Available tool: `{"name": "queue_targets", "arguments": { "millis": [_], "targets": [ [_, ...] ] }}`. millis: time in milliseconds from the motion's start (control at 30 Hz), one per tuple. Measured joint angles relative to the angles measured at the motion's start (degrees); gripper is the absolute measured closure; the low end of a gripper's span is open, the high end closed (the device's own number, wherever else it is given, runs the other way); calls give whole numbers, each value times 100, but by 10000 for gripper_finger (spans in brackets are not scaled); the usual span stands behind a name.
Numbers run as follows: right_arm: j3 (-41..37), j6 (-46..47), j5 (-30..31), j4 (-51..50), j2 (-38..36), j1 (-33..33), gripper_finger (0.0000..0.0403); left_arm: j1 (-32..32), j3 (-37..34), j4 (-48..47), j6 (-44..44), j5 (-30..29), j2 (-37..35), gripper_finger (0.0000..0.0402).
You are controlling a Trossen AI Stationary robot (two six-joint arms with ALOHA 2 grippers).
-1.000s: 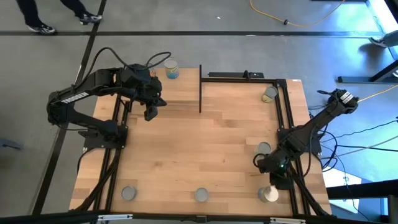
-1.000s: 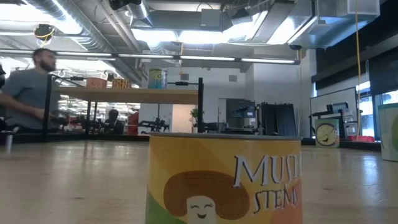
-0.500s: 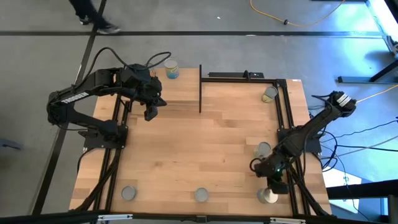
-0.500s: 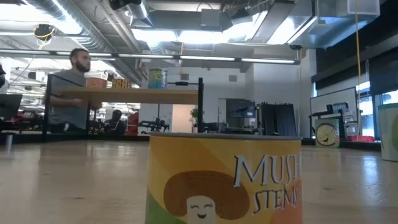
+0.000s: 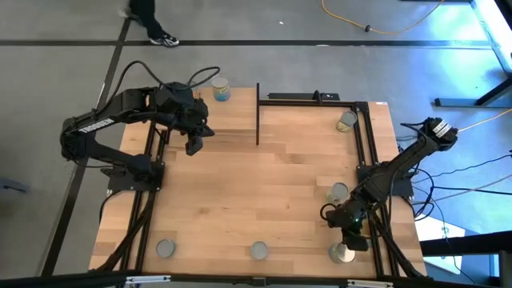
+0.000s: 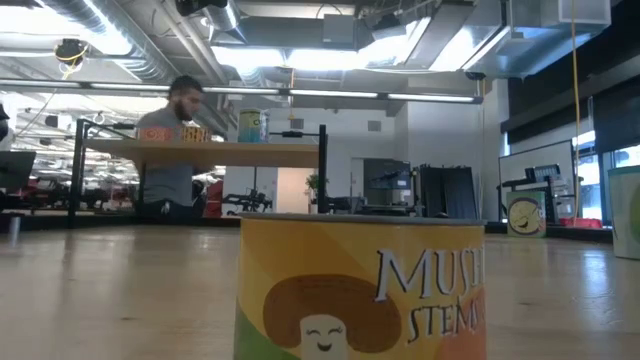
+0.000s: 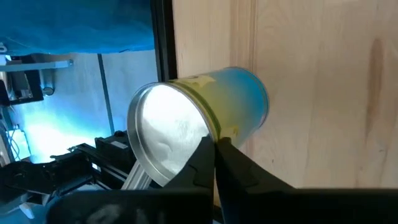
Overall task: Pick and place cans onto a shelf
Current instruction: Put the canned cherries on the shelf
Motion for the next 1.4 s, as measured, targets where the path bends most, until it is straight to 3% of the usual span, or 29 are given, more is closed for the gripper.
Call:
{"name": "queue_targets", "arguments": {
  "millis": [333, 733, 900, 1167, 1400],
  "targets": [
    [270, -16, 522, -190, 14, -13, 401, 1, 0, 0, -7, 0, 0, 401],
    [1429, 140, 518, -1717, 14, -127, 403, -2, 0, 0, 9, 0, -2, 401],
    [2260, 459, 559, -2617, 10, -456, 403, -1, 0, 0, 135, 0, -2, 401],
    [3613, 597, 1706, -4077, 32, -1085, 403, -2, 2, -2, 609, 216, -2, 401],
    [4139, 57, 1928, -4933, 337, -2054, 403, -3, 2, -2, 1238, 971, -2, 401]
  ]
}}
